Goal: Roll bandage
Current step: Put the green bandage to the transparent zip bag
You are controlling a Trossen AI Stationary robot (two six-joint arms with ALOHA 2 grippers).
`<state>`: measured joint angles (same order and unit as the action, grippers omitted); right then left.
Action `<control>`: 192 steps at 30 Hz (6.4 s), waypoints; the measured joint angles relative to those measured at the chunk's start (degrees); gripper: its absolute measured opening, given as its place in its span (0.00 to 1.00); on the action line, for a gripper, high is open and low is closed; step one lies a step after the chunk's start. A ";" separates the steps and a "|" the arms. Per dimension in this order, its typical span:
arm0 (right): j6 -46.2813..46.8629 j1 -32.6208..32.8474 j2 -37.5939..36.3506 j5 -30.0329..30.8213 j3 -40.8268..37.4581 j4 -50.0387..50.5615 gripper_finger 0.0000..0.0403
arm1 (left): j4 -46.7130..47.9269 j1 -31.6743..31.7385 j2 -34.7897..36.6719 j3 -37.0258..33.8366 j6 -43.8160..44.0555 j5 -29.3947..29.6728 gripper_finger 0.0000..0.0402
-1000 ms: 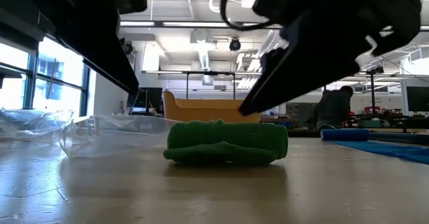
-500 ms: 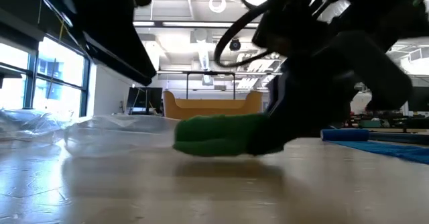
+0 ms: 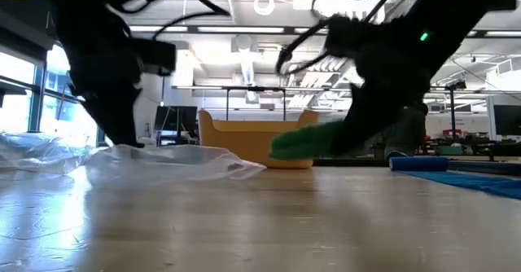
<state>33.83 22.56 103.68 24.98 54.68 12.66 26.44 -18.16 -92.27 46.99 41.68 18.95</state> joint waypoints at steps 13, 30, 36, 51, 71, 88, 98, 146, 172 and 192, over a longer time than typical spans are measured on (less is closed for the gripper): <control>2.65 8.42 -0.41 -2.58 0.02 -3.27 0.06 | -22.20 8.40 -2.78 7.49 -38.31 5.34 0.14; 13.74 16.51 -1.47 9.17 0.00 0.05 0.07 | -9.53 -6.74 -2.83 6.38 -41.40 -1.30 0.32; 12.31 16.44 -1.47 9.34 0.00 -0.02 0.07 | -12.74 -7.79 -5.65 4.51 -39.00 8.23 0.42; 12.22 16.45 -1.47 11.46 0.00 -0.91 0.07 | -15.72 -9.33 -10.93 4.17 -33.47 16.23 0.22; 0.03 16.06 -1.47 18.07 0.00 -17.45 0.07 | -9.66 -10.71 -10.84 17.05 -20.92 22.03 0.00; 6.46 14.28 -1.58 24.56 0.15 -14.31 0.07 | -10.09 -13.84 -10.95 24.29 -19.29 31.90 0.00; 6.79 13.51 -1.36 20.87 -0.04 -13.55 0.07 | -16.13 -15.01 -10.84 24.56 -21.44 37.12 0.00; 8.66 12.55 -3.77 24.67 -0.02 -23.90 0.07 | -24.30 -15.59 -14.63 24.08 -25.58 37.90 0.00; 12.34 8.88 -3.78 27.79 0.00 -30.62 0.10 | -27.72 -16.84 -11.58 25.43 -21.66 36.84 0.00; 16.23 11.72 -3.78 16.40 0.02 -27.81 0.47 | -12.51 -15.78 -11.50 24.93 5.47 29.68 0.00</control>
<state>50.06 34.28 99.90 41.39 54.70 -15.16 13.94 -33.94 -103.77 71.92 47.15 48.63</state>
